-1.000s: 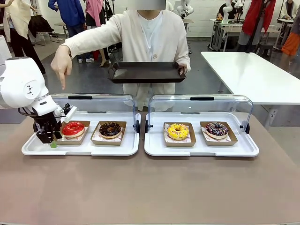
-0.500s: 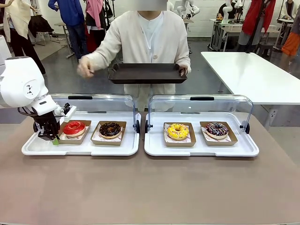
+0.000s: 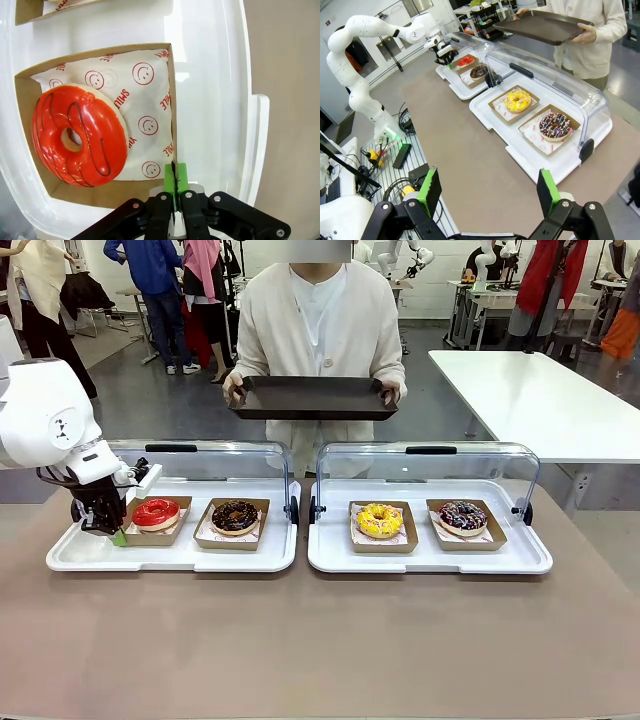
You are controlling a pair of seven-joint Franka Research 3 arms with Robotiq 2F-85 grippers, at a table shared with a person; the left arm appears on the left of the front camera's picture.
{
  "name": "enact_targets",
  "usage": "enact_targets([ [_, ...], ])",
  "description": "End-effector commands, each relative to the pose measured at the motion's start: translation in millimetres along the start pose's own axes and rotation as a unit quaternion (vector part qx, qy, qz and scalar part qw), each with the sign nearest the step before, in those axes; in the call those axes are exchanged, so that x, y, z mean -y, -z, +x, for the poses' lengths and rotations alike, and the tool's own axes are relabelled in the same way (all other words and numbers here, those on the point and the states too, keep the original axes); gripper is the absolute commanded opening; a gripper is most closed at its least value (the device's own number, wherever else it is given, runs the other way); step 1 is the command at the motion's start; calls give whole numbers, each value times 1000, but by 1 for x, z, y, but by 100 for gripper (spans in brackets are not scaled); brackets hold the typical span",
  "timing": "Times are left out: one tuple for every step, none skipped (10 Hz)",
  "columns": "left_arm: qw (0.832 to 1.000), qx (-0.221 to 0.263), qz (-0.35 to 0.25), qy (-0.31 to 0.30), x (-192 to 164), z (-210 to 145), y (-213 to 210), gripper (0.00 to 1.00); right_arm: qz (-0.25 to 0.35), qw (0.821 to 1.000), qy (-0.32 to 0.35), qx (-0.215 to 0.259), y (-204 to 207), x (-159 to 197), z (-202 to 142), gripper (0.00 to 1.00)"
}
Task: Provide the desired donut to the person.
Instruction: Pick up and lift the Paper togo box containing the Donut pointed at by the person.
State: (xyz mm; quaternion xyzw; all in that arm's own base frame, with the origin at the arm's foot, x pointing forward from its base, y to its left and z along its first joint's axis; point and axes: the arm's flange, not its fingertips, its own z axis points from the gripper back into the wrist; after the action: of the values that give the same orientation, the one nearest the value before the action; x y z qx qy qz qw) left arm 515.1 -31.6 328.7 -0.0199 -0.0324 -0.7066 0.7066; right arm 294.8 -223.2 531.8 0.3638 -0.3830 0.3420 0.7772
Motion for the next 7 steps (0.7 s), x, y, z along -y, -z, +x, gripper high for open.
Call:
enact_targets([
  [1000, -1, 9, 12, 5, -3, -2, 0, 4, 1000, -5, 9, 1, 1, 0, 100],
  [1000, -5, 0, 24, 15, -2, -11, 0, 4, 1000, -5, 9, 1, 1, 0, 100],
  [999, -16, -14, 26, 31, -1, -30, 0, 4, 1000, -5, 9, 1, 1, 0, 100],
  [999, -36, -20, 10, 60, 1, -61, 0, 4, 1000, -5, 9, 1, 1, 0, 100],
  [998, -52, -17, -9, 86, 5, -88, 0, 4, 1000, -5, 9, 1, 1, 0, 100],
  [998, -53, -17, -15, 110, 6, -113, 0, 4, 1000, -5, 9, 1, 1, 0, 100],
  [998, -59, -6, -16, 131, 8, -136, 0, 4, 1000, -5, 9, 1, 1, 0, 100],
])
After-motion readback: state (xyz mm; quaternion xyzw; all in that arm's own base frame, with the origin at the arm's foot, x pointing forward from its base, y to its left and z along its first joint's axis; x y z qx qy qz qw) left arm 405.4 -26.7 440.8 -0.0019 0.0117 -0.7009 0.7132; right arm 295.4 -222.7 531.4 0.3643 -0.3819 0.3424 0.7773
